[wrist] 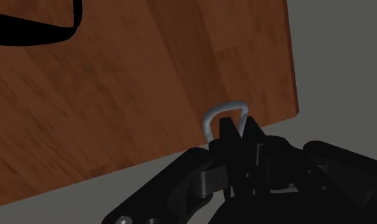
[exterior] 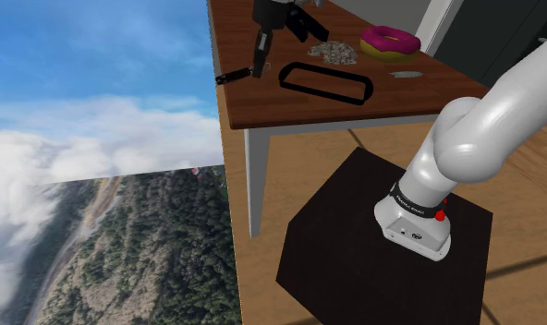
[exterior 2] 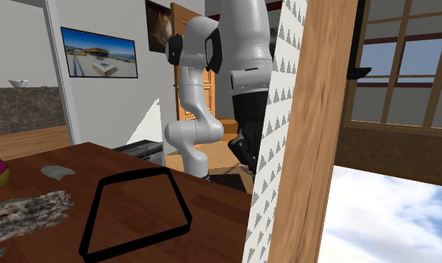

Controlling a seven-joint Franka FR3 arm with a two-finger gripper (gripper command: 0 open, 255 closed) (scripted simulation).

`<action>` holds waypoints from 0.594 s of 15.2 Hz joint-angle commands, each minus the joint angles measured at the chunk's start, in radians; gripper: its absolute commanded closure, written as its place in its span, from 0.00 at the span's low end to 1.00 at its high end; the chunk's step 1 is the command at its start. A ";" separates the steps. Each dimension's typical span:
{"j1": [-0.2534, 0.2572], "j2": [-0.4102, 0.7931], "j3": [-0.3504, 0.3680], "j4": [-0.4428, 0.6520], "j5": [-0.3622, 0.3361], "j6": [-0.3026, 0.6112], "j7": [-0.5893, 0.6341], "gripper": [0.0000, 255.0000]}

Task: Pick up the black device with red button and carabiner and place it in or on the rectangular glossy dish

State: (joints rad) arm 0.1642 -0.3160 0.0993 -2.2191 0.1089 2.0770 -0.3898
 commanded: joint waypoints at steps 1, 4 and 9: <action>0.002 -0.002 0.001 0.025 0.000 -0.025 0.001 1.00; -0.012 -0.045 -0.031 -0.014 0.000 -0.034 -0.044 1.00; -0.052 -0.139 -0.114 -0.099 -0.012 -0.052 -0.157 1.00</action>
State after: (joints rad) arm 0.1193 -0.4316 -0.0005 -2.2987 0.0993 2.0302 -0.5270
